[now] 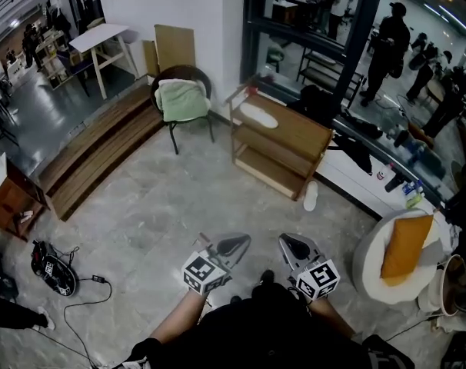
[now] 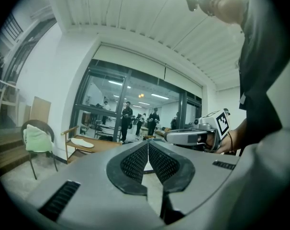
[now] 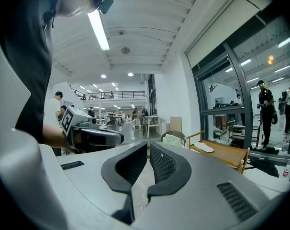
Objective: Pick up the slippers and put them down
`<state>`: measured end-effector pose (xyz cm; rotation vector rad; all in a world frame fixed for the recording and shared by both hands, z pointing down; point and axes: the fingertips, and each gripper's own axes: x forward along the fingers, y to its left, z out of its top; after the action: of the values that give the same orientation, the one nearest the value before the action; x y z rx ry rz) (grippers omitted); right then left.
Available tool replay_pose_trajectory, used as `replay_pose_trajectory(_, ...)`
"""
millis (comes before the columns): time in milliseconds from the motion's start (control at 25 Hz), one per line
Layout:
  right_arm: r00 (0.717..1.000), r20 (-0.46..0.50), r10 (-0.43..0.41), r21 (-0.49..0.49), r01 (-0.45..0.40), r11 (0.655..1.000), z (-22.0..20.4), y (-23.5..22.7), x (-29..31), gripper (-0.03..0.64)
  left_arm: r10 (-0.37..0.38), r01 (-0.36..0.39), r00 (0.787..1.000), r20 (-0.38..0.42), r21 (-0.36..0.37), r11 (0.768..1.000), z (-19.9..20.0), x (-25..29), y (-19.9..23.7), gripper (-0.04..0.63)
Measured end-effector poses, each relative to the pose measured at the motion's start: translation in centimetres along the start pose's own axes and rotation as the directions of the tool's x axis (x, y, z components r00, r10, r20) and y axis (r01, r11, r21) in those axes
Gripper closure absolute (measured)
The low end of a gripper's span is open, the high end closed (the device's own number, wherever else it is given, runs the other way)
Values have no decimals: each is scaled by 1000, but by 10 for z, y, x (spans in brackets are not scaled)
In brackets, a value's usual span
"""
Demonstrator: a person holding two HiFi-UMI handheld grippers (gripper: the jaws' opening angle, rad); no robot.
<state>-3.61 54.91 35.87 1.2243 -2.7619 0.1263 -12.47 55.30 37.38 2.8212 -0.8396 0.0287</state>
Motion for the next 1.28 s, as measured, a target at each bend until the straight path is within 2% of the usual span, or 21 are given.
replay_pose_trajectory(600, 1000, 3, 3, 22, -3, 1000, -7, -77, 43, 589, 13, -13, 1000, -24, 4, 1000, 9, 66, 57, 583)
replay_pose_trajectory(1280, 996, 27, 86, 11, -86, 996, 23, -230, 126, 589, 84, -84, 995, -48, 1, 996, 50, 200, 160, 583)
